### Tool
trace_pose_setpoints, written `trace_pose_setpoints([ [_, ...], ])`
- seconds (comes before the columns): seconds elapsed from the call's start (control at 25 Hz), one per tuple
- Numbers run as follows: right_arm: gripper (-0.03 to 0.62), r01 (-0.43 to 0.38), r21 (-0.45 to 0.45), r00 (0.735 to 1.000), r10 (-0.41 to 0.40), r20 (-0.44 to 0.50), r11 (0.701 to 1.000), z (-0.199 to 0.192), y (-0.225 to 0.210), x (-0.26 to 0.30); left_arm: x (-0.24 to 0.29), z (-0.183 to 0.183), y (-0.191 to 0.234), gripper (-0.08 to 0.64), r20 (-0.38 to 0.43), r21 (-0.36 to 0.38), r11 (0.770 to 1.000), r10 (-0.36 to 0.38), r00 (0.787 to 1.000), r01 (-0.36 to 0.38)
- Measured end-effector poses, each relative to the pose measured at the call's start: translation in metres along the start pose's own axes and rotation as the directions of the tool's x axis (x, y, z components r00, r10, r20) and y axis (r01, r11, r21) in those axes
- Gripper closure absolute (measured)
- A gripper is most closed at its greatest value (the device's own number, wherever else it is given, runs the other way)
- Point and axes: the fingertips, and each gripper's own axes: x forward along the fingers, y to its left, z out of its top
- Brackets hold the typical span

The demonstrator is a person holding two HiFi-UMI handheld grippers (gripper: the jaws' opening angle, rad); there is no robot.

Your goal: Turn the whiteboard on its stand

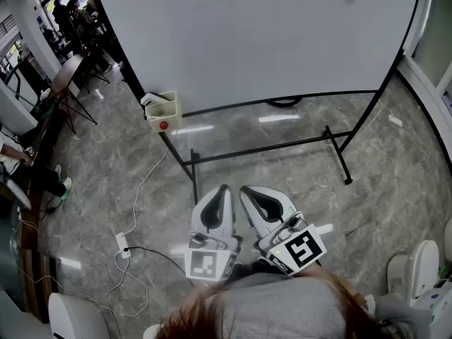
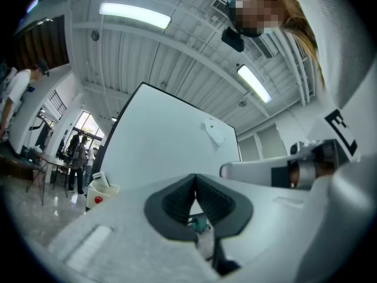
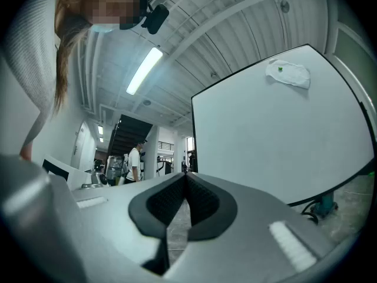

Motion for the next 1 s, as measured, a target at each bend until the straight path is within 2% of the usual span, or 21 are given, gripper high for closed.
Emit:
trace_pose_setpoints([
  [0.44, 0.598, 0.021, 0.012, 0.999, -0.022, 0.047, 1.000, 0.010, -0.005, -0.007, 0.000, 0.001, -0.002, 0.565, 0.001, -0.002, 1.000, -0.003, 1.000, 0.003],
  [1.0, 0.598, 0.040, 0.016, 0.998, -0.041, 0.043, 0.999, 0.009, -0.026, -0.018, 0.019, -0.004, -0.020, 0.565, 0.006, -0.032, 0.999, -0.028, 1.000, 0.028],
])
